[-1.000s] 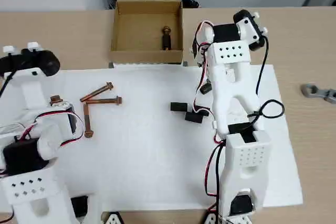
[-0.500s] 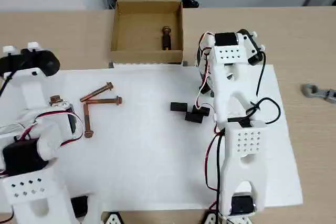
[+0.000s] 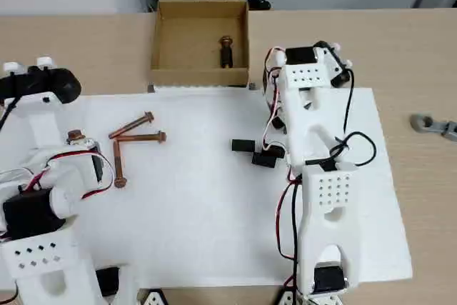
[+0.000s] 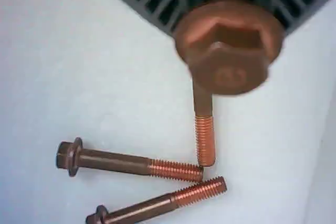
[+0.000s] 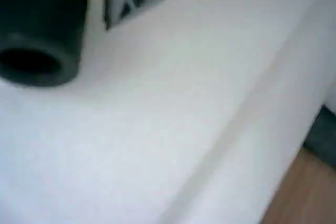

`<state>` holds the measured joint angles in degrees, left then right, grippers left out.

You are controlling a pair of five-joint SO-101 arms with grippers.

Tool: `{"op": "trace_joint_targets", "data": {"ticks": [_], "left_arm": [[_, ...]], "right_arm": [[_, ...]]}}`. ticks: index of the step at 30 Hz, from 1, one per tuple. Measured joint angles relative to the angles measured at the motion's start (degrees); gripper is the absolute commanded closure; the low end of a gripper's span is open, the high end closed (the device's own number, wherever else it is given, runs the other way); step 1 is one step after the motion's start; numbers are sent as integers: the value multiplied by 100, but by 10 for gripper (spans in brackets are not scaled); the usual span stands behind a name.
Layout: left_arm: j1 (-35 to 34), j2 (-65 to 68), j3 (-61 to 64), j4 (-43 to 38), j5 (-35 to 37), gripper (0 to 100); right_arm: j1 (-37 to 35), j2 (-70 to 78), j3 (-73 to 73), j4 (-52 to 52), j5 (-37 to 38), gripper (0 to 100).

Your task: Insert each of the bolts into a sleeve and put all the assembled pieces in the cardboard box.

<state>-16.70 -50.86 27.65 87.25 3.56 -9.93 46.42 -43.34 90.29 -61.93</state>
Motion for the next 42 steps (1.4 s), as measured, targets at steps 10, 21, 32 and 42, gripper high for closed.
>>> {"op": "trace_joint_targets", "data": {"ticks": [10,21,32,42], "left_arm": [[0,0,0,0,0,994],[0,0,0,-53,0,994],[0,0,0,-730,0,994],[607,0,0,-1433,9,994]], "right_arm": [[9,237,-70,9,167,954],[53,62,-53,387,782,994],[-141,-2699,-35,519,2971,995],[-202,-5741,835,545,5204,996]]}}
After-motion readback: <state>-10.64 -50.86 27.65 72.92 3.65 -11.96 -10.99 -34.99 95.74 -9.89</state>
